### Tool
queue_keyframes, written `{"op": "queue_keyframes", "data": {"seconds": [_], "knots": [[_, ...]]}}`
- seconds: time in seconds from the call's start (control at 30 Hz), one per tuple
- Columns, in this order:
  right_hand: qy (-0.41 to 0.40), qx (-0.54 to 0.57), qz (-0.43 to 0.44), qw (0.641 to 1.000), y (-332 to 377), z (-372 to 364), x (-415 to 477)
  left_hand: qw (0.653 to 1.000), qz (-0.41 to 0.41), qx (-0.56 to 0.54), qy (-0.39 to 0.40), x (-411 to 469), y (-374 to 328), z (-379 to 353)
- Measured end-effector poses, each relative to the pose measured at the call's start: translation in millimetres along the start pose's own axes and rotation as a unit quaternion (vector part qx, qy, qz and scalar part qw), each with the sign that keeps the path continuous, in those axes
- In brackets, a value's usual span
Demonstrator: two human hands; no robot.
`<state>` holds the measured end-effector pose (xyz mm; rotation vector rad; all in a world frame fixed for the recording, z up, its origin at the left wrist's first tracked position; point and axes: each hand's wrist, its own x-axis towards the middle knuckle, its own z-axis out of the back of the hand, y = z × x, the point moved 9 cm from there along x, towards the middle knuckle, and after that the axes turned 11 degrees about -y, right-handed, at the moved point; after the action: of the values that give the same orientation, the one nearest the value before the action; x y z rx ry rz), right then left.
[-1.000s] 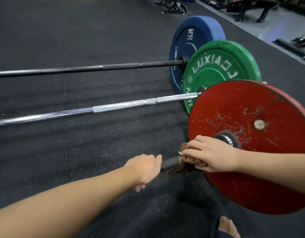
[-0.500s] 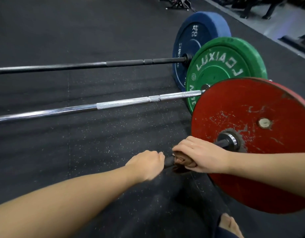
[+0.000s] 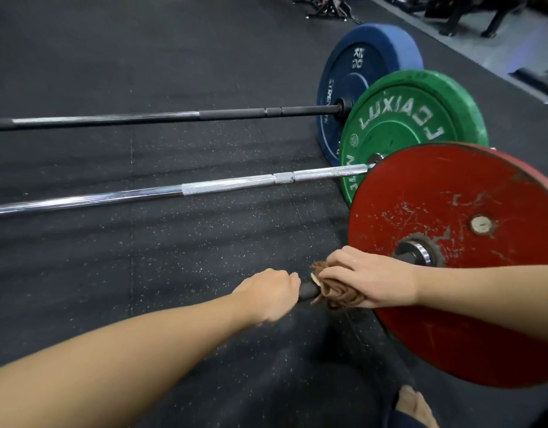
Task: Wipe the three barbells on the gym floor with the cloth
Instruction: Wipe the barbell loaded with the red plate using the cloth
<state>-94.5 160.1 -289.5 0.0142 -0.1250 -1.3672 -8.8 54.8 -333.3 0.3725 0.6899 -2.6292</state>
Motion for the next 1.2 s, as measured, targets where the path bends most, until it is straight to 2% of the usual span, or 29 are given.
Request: {"op": "queue_keyframes", "data": {"seconds": [0.13,0.27,0.4,0.6,0.73,0.9,1.07,1.2], "knots": [[0.003,0.003,-0.001,1.000,20,-11,19,0.998,0.024,-0.063,0.008,-6,10,3],[0.031,0.000,0.007,1.000,0,4,-3,0.999,0.028,0.004,0.018,-25,34,3],[0.024,-0.022,0.000,0.999,-20,12,-26,0.996,0.071,0.045,0.008,-45,75,11],[-0.037,0.006,-0.016,0.999,13,-1,9,0.996,0.055,0.063,-0.013,-46,71,16],[-0.035,0.021,-0.048,0.998,31,-17,32,0.996,0.077,0.034,0.008,-43,79,11],[0.000,0.043,-0.026,0.999,31,-10,31,0.993,0.098,0.013,0.070,-41,86,-1],[0.025,0.020,-0.026,0.999,-9,10,-8,0.996,0.064,0.046,0.028,-38,83,4],[0.007,-0.008,-0.007,1.000,5,8,7,0.997,0.064,0.047,0.016,-36,84,4]]}}
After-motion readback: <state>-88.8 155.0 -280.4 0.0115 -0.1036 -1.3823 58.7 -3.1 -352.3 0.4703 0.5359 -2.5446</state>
